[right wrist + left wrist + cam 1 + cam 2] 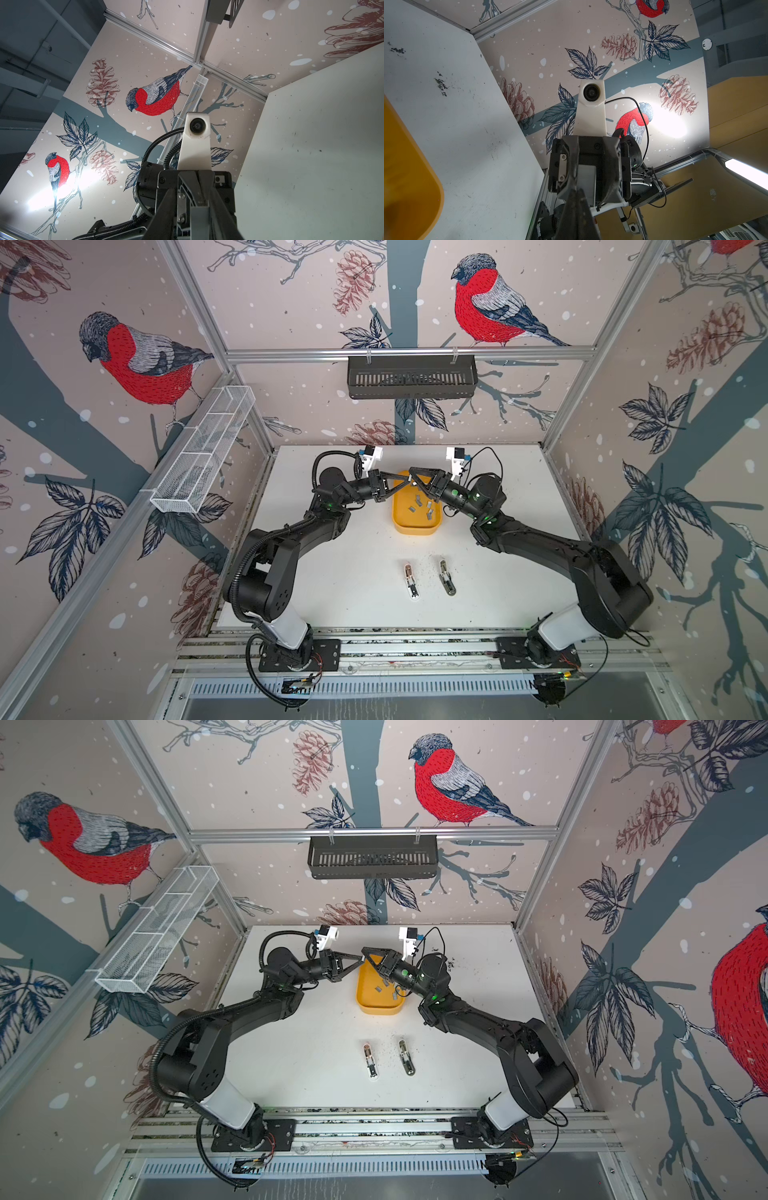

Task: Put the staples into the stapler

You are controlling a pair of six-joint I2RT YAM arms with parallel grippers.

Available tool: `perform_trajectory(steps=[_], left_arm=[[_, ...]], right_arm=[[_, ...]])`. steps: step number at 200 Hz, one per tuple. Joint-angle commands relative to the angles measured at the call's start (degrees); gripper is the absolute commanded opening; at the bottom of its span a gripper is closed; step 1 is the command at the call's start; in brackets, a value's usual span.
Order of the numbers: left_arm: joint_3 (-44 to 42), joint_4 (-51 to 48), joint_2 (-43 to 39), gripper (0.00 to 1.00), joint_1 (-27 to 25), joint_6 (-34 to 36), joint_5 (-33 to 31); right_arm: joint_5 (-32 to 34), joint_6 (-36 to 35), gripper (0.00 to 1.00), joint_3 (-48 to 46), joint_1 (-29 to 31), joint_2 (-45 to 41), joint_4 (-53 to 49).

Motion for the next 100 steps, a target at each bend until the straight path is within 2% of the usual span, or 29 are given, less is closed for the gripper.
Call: perform_trajectory(steps=[1, 100], left_arm=[[0.2, 4.5, 0.1, 0.00, -0.1, -0.3, 1.3], [0.2, 4.6, 0.2, 0.00, -0.1, -0.3, 1.4]], right_arm=[[-0.5, 0.2, 0.28, 0.0, 0.1, 0.1, 3.4], [-0.3, 0.1, 0.25, -0.2, 0.0, 0.4, 3.3]])
